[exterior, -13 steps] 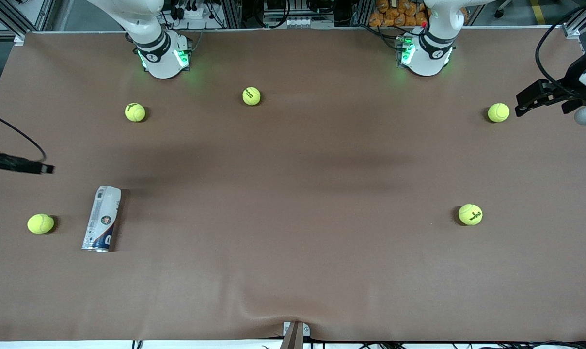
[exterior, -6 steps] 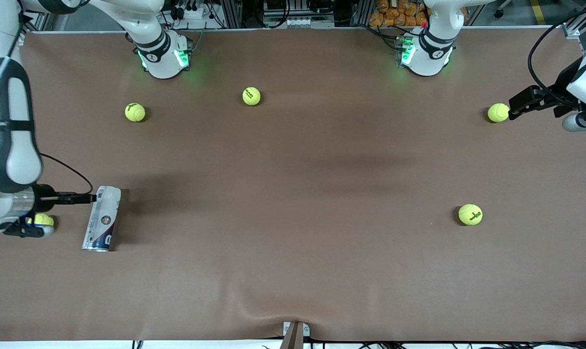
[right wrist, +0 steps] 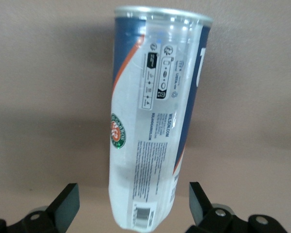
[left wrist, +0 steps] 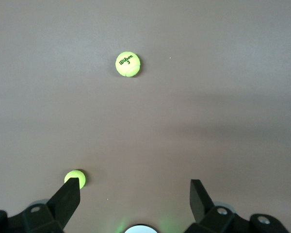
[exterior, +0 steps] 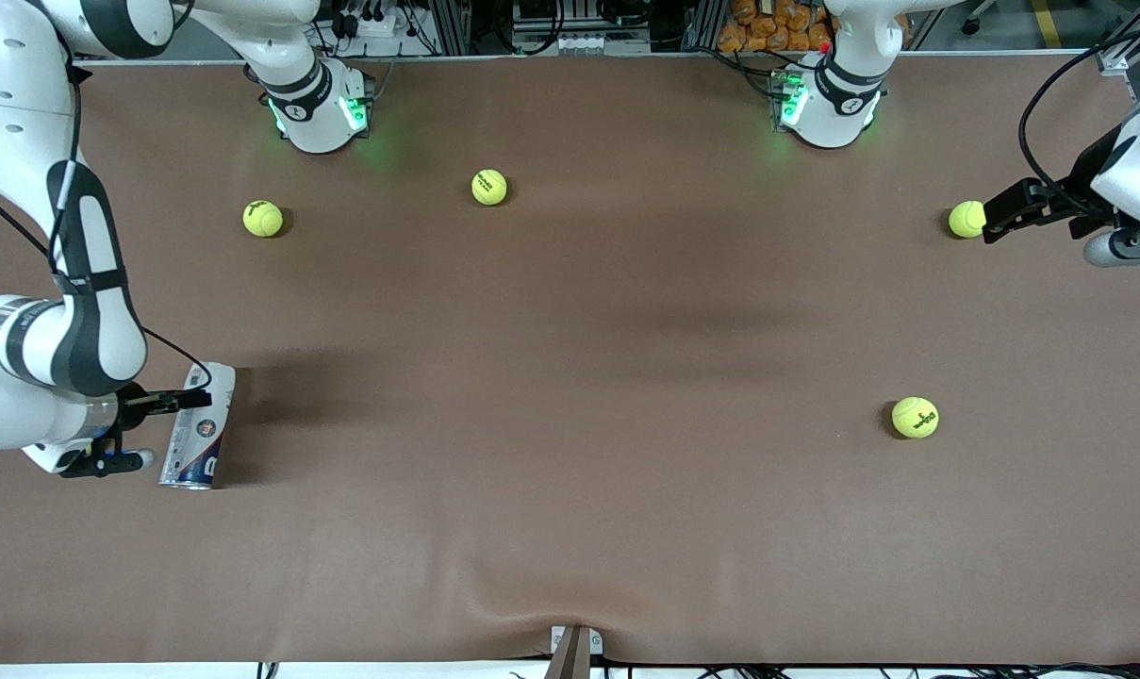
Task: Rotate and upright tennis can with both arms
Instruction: 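Close the right gripper around the tennis can body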
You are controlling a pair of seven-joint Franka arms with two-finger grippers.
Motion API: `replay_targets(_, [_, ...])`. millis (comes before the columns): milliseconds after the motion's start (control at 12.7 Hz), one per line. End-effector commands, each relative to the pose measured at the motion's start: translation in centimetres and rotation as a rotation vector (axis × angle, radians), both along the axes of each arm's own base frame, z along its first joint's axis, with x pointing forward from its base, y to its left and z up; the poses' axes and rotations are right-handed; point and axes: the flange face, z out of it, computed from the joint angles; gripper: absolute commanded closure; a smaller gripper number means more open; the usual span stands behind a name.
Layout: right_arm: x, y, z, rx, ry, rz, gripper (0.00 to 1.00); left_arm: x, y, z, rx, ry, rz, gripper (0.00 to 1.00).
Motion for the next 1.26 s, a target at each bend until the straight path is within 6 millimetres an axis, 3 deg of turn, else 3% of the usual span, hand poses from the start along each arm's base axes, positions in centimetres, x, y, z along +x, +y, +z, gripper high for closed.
replay_targets(0, [-0.7,-0.3,-1.6,0.000,0.019,0.020,0.00,-0.7,-0.1,0.4,-0.002,-0.020,0.017,0.00])
replay_targets(395, [0.0,-0.3,-4.1,-0.006,-0.028,0.046,0.00,-0.7,-0.2,-0.4,-0.003,-0.004,0.012,0.00])
replay_targets(868, [0.2,-0.8,-5.4,0.007,-0.060,0.119,0.00,-1.3,-0.3,0.3,-0.001,-0.009,-0.010,0.00])
replay_targets(1184, [0.2,-1.1,-5.5,0.010,-0.061,0.111,0.14,-1.3,-0.2,0.1,-0.003,-0.005,-0.007,0.00])
